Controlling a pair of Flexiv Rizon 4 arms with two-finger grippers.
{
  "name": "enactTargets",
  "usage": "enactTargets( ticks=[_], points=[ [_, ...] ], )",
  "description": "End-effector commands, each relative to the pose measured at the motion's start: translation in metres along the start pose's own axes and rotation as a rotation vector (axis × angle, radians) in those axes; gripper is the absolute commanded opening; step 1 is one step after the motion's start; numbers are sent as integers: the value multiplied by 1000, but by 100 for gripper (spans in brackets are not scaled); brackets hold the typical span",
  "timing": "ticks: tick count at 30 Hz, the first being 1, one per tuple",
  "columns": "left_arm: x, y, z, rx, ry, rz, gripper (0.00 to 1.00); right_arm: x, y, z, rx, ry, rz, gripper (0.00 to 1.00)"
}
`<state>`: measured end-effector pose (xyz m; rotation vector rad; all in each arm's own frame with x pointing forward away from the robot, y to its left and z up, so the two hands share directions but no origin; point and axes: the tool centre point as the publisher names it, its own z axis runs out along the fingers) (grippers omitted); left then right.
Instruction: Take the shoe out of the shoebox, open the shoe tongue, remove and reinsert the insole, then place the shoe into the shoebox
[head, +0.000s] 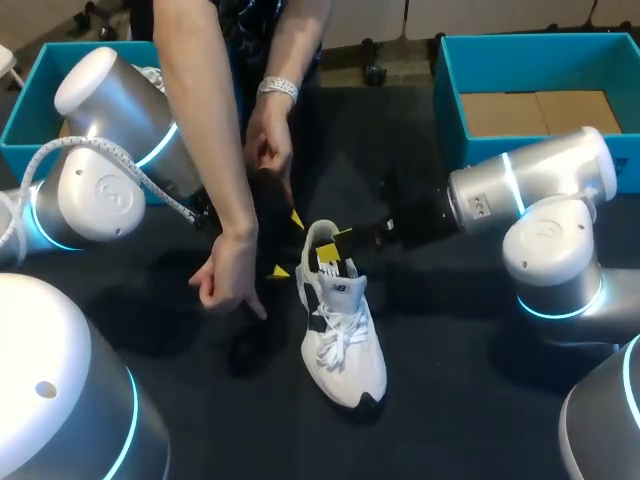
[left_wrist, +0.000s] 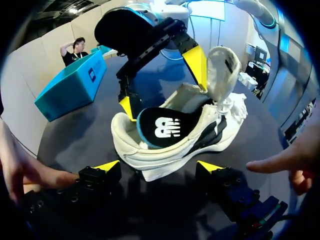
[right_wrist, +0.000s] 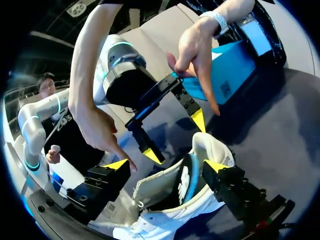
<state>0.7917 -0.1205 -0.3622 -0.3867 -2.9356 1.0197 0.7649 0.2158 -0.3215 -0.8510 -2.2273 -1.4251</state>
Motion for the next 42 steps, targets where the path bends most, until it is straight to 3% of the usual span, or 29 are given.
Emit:
enactTargets(
  ticks=[1, 37, 38, 39, 40, 42],
  points=[
    [0, 0, 0, -1, 0, 1, 100, 2, 8, -1, 17, -26, 8, 100],
    [6, -4, -2, 2, -6, -14, 100, 7, 28, -25, -43, -166, 99, 100],
    [9, -6, -2, 6, -10, -12, 100, 7, 28, -25, -54, -174, 106, 84],
    [11, -7, -2, 6, -10, -11, 100, 6, 28, -26, -57, -179, 109, 75],
    [13, -8, -2, -3, -12, -14, 100, 6, 27, -27, -60, -189, 120, 49],
    [17, -9, -3, -10, -24, -26, 100, 4, 26, -27, -63, -202, 137, 44]
  ],
)
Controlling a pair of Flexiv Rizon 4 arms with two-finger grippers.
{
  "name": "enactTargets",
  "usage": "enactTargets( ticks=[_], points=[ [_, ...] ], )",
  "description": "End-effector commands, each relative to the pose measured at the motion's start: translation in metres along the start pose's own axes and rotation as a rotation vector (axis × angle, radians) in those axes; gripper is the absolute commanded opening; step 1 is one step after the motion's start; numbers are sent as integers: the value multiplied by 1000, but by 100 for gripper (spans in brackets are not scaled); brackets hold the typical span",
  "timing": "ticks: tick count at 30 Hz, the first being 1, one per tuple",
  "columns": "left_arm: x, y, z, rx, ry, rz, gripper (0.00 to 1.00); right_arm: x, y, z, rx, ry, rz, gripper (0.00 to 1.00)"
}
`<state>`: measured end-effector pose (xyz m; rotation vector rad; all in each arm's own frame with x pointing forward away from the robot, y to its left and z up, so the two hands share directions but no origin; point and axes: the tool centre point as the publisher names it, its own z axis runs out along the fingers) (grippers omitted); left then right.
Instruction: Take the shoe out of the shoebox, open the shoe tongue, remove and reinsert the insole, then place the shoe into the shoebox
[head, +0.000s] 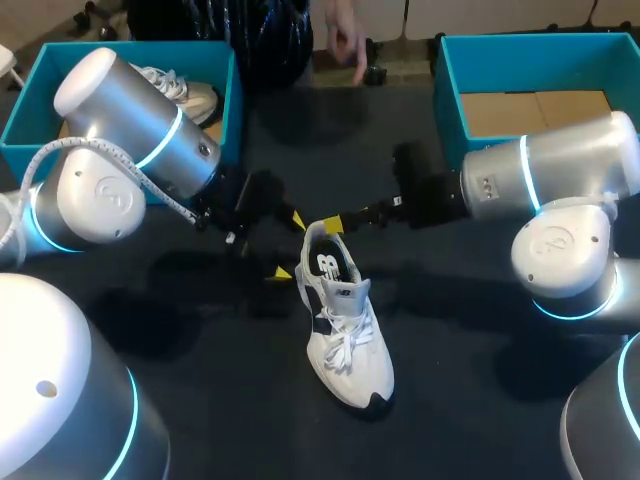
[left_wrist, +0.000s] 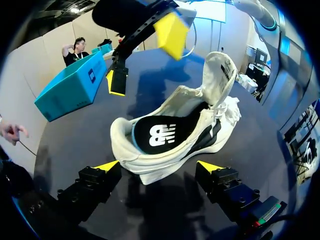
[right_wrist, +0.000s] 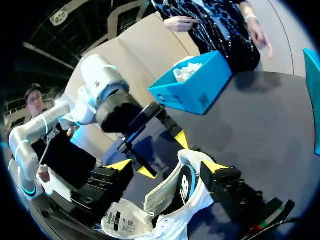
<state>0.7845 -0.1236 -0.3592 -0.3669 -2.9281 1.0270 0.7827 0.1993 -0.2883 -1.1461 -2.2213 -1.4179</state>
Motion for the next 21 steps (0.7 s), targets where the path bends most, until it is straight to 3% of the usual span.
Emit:
enactTargets(
  ticks=[1, 4, 5, 6, 15, 21],
  points=[
    [13, -3, -3, -18, -29, -12, 100, 2, -4, 0, -3, -36, 22, 39],
    [18, -4, -2, -14, -29, -12, 100, 1, -5, -1, -14, -60, 42, 22],
    [20, -3, -2, -15, -30, -13, 100, 0, -5, -1, -9, -81, 50, 5],
    [22, -2, -3, -13, -33, -16, 100, 0, -5, -2, -15, -92, 52, 0],
    [29, 0, -18, 4, -45, -6, 100, 6, -1, -5, 54, -277, 116, 0],
    [35, 4, -27, 24, -47, -2, 100, 10, -3, -4, 65, -339, 156, 0]
  ],
)
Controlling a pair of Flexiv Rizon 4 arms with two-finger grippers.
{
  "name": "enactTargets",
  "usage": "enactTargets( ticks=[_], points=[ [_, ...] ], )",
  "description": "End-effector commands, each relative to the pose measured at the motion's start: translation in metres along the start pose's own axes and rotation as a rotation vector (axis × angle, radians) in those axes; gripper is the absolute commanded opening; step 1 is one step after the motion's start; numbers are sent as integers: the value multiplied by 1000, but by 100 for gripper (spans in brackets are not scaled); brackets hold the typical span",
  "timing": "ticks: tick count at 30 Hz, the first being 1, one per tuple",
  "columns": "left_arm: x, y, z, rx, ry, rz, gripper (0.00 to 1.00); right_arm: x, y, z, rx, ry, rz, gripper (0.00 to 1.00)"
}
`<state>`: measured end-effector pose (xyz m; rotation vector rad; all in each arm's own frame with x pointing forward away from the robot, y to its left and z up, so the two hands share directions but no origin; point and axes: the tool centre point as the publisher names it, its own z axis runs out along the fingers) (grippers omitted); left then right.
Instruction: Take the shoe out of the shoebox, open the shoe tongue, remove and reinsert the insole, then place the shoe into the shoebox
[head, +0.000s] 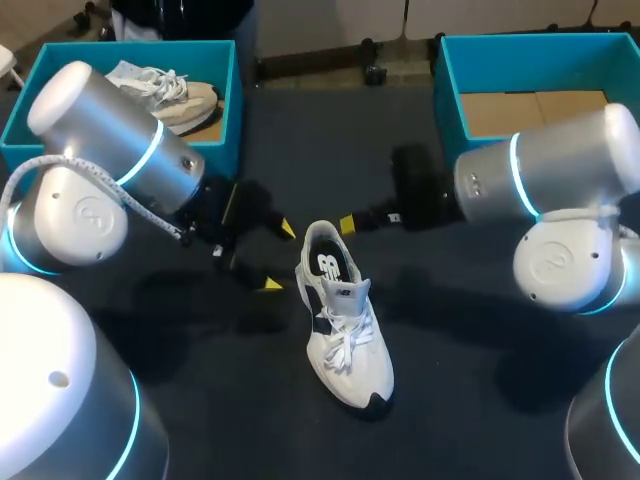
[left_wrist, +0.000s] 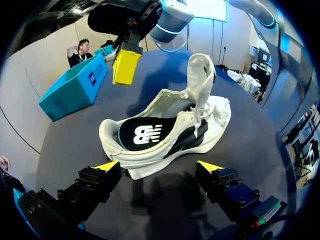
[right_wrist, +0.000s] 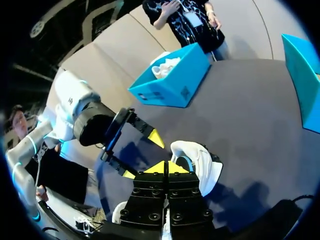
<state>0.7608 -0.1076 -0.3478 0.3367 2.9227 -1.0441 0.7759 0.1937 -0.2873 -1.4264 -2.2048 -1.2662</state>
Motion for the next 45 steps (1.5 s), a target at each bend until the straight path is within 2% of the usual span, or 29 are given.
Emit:
enactTargets(
  ticks=[1, 7, 13, 20, 29, 40, 45],
  points=[
    [8, 5, -12, 17, -5, 3, 100, 9, 0, 1, 19, -185, 13, 0],
    [10, 6, -22, 1, 8, 20, 100, 17, -10, -1, 3, -192, 35, 0],
    [10, 7, -39, 12, 30, 28, 100, 17, -10, -1, 3, -192, 35, 0],
    [12, 12, -75, 9, 46, 46, 100, 17, -10, -1, 3, -192, 35, 0],
    [2, 26, -107, -3, 32, 59, 100, 17, -10, -1, 3, -192, 35, 0],
    [-5, 34, -136, -19, 24, 86, 100, 9, -25, 12, 10, -402, 84, 0],
    [-8, 40, -146, -34, 9, 77, 100, 6, -33, 18, 49, -471, 98, 0]
  ],
)
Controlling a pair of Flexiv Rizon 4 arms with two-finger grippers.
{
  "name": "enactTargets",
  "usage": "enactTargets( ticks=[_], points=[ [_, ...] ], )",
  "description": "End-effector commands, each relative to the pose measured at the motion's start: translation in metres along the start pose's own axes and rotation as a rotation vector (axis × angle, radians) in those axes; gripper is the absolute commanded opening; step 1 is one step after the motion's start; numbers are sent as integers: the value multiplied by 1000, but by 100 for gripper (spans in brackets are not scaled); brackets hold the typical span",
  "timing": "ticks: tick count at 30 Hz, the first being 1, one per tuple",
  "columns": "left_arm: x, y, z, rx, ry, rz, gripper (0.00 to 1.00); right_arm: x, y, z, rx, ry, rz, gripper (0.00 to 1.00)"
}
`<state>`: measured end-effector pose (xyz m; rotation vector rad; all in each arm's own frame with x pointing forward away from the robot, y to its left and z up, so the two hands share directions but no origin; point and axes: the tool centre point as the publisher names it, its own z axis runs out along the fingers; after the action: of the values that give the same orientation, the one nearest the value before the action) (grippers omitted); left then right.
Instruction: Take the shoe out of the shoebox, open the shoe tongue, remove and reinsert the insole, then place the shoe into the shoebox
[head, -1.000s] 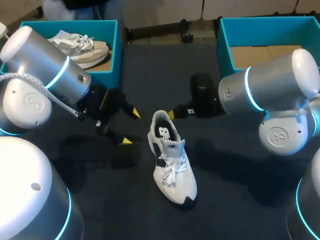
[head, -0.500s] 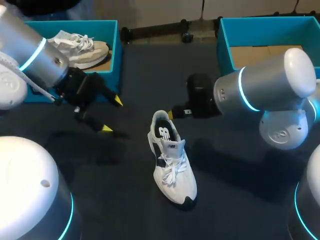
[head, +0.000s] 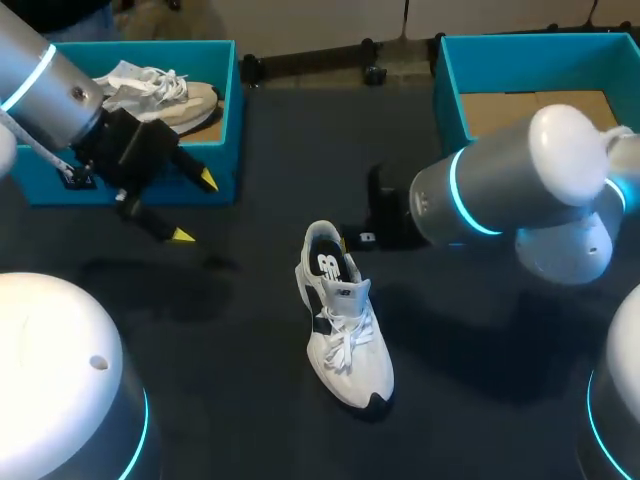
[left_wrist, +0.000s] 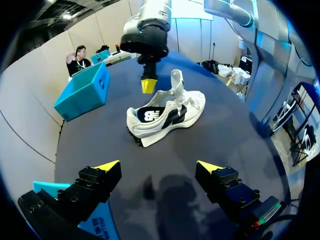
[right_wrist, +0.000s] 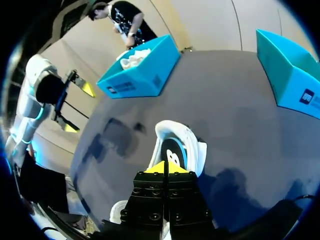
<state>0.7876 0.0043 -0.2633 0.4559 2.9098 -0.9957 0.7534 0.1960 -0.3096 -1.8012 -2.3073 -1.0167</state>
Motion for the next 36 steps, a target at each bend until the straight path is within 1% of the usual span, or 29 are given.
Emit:
enactTargets(
  ticks=[1, 10, 14, 25, 30, 32, 34, 36],
  points=[
    [4, 4, -10, -8, -9, 0, 100, 10, -4, 8, 18, -164, 9, 0],
    [-8, 12, -27, -29, -33, 12, 100, 16, -6, 12, 74, -259, 15, 0],
    [-12, 13, -28, -35, -35, 18, 100, 16, -6, 12, 74, -259, 15, 0],
    [-12, 13, -28, -35, -35, 18, 100, 16, -6, 12, 74, -259, 15, 0],
    [-12, 13, -28, -35, -35, 18, 100, 13, -10, 17, 82, -290, 41, 0],
    [-12, 13, -28, -35, -35, 18, 100, 12, -12, 18, 97, -307, 47, 0],
    [-12, 13, -28, -35, -35, 18, 100, 10, -14, 19, 99, -301, 56, 0],
    [-12, 13, -28, -35, -35, 18, 100, 9, -19, 23, 125, -311, 64, 0]
  ],
)
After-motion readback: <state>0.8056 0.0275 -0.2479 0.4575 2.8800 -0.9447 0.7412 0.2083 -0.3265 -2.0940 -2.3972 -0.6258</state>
